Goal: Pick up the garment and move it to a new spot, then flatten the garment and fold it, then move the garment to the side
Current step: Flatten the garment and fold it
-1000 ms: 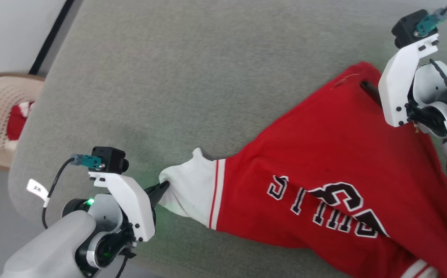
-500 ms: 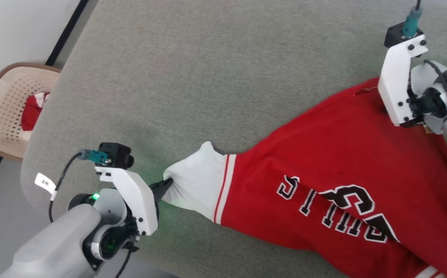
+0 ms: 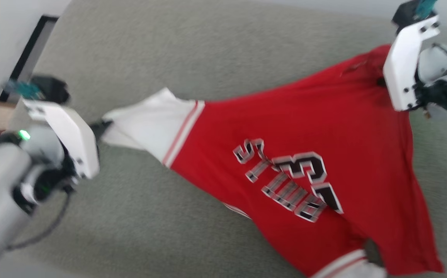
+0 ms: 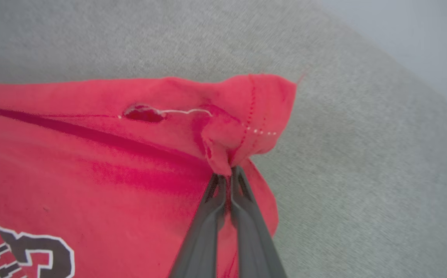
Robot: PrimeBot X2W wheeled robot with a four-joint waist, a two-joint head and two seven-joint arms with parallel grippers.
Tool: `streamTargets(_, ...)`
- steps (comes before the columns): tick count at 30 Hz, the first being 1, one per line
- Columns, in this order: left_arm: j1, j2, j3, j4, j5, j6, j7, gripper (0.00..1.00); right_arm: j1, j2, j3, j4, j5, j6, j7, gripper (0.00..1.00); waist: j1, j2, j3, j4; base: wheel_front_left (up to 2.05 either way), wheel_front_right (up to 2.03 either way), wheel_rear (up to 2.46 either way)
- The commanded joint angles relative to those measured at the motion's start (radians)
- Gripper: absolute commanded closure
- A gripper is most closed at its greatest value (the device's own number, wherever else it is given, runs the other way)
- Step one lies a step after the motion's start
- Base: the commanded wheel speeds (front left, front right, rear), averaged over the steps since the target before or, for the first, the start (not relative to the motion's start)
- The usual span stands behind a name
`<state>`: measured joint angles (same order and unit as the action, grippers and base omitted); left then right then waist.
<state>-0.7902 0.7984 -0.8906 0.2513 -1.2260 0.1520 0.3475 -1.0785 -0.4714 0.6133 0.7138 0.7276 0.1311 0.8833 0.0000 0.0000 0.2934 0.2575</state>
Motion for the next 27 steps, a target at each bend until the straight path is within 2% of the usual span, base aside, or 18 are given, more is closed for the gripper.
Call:
streamTargets(1,-0.038,0.018,0.01,-0.004,0.011,0.002,0.02,1.0,-0.01,-0.016,-0.017,-0.012,0.001,-0.001,-0.014,1.0,0.0,0.0,-0.037,-0.044,0.0,0.0,0.0)
streamTargets(5,-0.136,0.053,0.025,-0.008,0.032,-0.001,0.086,1.0,-0.019,-0.019,-0.071,-0.046,-0.005,-0.001,-0.035,1.0,0.0,0.0,-0.067,-0.089,0.0,0.0,0.0)
streamTargets(13,-0.308,0.021,0.035,0.058,0.05,-0.026,0.173,1.0,-0.05,0.001,-0.163,-0.094,-0.047,-0.001,-0.032,1.0,0.0,0.0,-0.103,-0.143,0.0,0.0,0.0)
streamTargets(20,-0.469,-0.066,0.034,0.2,0.082,-0.073,0.206,1.0,-0.094,0.038,-0.247,-0.107,-0.114,-0.001,-0.017,1.0,0.0,0.0,-0.1,-0.174,0.0,0.0,0.0)
streamTargets(27,-0.638,-0.173,0.054,0.4,0.141,-0.127,0.088,1.0,-0.198,0.118,-0.295,-0.023,-0.241,-0.001,-0.116,1.0,0.0,0.0,-0.021,-0.202,0.0,0.0,0.0)
